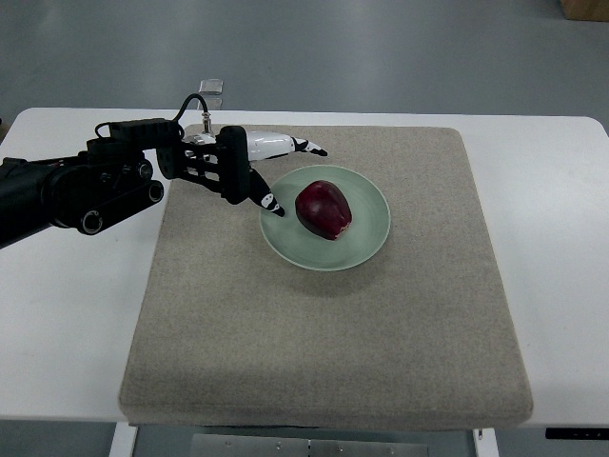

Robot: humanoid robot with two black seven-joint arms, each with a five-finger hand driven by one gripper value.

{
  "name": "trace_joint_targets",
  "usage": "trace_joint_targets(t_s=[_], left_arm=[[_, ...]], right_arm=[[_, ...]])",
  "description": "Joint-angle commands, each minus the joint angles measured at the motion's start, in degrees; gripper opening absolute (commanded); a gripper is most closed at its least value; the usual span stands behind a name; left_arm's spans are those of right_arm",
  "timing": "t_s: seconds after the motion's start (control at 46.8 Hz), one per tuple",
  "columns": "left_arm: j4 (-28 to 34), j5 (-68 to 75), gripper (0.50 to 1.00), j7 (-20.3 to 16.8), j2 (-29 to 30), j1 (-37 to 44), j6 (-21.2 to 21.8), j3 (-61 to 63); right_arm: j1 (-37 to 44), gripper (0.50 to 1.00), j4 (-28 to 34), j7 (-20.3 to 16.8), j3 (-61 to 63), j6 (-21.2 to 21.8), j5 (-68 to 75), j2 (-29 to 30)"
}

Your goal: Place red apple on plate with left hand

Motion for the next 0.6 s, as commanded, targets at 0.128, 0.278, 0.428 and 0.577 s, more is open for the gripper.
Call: trace_joint_targets(t_s=[0.128, 0.278, 0.428, 0.577], left_arm=[[3.63, -5.88, 0.992, 0.00, -0.14, -0.17, 0.12, -3.40], [3.71, -10.62, 0.992, 0.00, 0.03, -0.26, 0.12, -7.17], [4.50, -17.21, 0.992, 0.09, 0.12, -0.44, 0.30, -8.67], [7.93, -27.22, 0.992, 0.44, -0.76, -1.23, 2.05, -8.67]], right_arm=[[0.04, 0.964, 0.00, 0.00, 0.00, 0.00, 0.00, 0.00], [0.04, 0.964, 0.00, 0.00, 0.00, 0.00, 0.00, 0.00], [-0.05, 0.964, 0.00, 0.00, 0.00, 0.00, 0.00, 0.00], [-0.05, 0.964, 0.00, 0.00, 0.00, 0.00, 0.00, 0.00]])
